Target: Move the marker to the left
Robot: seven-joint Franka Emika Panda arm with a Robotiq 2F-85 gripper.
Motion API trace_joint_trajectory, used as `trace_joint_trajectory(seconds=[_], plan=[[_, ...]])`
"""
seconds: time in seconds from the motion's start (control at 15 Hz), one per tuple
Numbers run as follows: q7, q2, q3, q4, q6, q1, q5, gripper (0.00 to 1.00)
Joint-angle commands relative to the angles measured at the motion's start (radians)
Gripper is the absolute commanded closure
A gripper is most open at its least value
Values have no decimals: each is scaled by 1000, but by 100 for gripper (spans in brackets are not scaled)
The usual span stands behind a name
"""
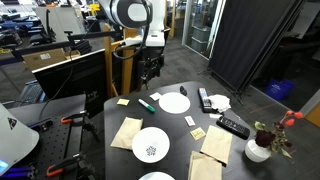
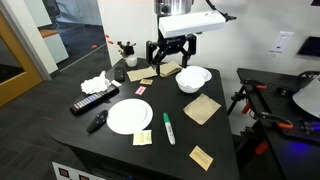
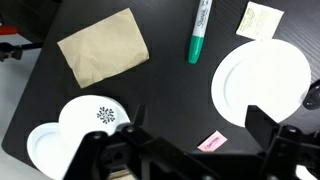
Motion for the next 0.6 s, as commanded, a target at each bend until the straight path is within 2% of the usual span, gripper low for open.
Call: trace_joint_trajectory(seconds=[0.0,0.07,0.13,0.53], plan=[[-48,-86,42,-42,-43,-48,-5,0],[-56,-97,49,-50,-42,-55,-6,0],[-21,-47,53,-14,-21,-56,-7,0],[-34,-66,62,-31,-21,-64,-6,0]])
